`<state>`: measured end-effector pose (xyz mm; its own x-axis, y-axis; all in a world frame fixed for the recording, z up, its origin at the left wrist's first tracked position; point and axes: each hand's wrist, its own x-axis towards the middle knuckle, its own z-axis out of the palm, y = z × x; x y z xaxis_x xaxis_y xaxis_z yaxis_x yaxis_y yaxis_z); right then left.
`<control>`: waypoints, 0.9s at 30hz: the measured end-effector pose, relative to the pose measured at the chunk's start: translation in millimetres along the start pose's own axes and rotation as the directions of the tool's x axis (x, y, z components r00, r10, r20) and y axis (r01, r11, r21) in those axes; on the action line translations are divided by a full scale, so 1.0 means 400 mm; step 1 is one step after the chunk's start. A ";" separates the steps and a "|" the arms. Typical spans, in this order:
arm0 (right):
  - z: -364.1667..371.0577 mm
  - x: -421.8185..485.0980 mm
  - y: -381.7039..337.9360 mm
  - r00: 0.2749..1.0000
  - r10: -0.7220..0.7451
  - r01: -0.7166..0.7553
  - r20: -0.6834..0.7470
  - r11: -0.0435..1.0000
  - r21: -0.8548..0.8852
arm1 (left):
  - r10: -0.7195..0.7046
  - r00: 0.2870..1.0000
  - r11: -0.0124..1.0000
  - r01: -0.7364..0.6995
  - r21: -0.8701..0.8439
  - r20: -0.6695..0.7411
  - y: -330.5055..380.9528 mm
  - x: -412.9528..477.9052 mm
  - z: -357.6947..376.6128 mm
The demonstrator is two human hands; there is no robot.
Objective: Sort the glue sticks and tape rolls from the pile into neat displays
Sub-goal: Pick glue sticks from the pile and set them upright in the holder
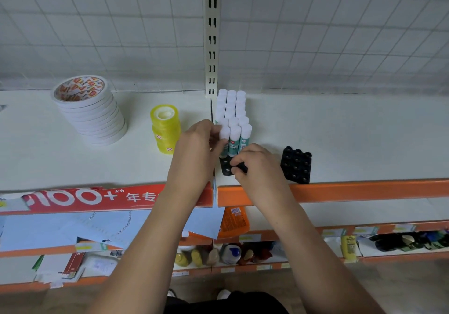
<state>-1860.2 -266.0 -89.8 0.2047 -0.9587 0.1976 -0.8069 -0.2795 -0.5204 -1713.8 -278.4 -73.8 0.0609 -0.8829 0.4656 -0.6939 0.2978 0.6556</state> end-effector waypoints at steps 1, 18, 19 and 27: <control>0.002 0.002 0.001 1.000 0.001 -0.001 -0.006 1.000 0.005 | -0.010 1.000 1.000 0.010 0.003 -0.007 0.001 0.000 0.004; -0.008 0.003 -0.075 0.989 -0.146 0.147 -0.013 0.987 0.063 | -0.168 0.985 0.954 0.151 0.258 0.044 -0.025 -0.064 -0.085; -0.002 0.006 -0.098 0.987 -0.163 0.163 -0.010 0.984 0.077 | -0.176 0.983 0.956 0.160 0.248 0.043 -0.032 -0.069 -0.114; 0.139 0.029 -0.386 0.925 -0.367 0.348 0.100 0.923 0.166 | -0.217 0.960 0.909 0.265 0.321 -0.178 -0.165 -0.186 -0.424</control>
<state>-1702.5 -237.1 -53.2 0.5412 -0.7891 0.2904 -0.5812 -0.6007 -0.5490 -1550.7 -170.9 -50.8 0.3362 -0.8475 0.4106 -0.8454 -0.0794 0.5282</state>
